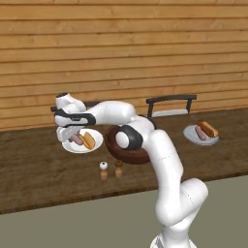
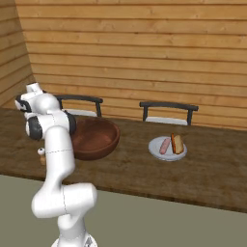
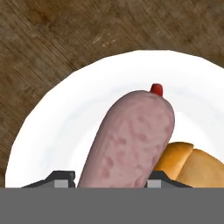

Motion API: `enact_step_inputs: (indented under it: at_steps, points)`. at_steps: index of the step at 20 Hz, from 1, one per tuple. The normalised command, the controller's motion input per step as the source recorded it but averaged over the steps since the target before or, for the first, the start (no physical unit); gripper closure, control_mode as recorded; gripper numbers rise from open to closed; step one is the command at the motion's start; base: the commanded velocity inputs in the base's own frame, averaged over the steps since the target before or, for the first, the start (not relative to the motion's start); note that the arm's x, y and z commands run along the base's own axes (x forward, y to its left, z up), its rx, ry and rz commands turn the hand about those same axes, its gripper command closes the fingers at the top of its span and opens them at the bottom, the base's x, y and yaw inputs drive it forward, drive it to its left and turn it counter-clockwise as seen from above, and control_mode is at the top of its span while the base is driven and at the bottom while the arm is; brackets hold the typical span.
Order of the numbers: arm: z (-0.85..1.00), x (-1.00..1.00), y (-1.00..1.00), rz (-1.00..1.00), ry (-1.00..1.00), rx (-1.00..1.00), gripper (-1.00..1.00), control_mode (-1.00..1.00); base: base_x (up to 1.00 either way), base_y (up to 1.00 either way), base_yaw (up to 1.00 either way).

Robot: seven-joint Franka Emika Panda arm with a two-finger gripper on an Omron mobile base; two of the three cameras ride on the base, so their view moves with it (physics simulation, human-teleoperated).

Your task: Place one bun and one sausage from the bowl on each plate.

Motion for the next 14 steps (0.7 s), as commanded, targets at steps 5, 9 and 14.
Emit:
enact_step_inputs:
  at_steps: [5,9,14]
  points:
    - [0.00,0.00,0.00,0.00,0.00,0.00,-1.00,-1.00,0.00,0.00,0.00]
    - [0.00,0.00,0.00,0.00,0.00,0.00,-1.00,-1.00,0.00,0.00,0.00]
    - [0.01,0.00,0.00,0.00,0.00,-0.01,-1.00,-1.00,0.00,0.00,0.00]
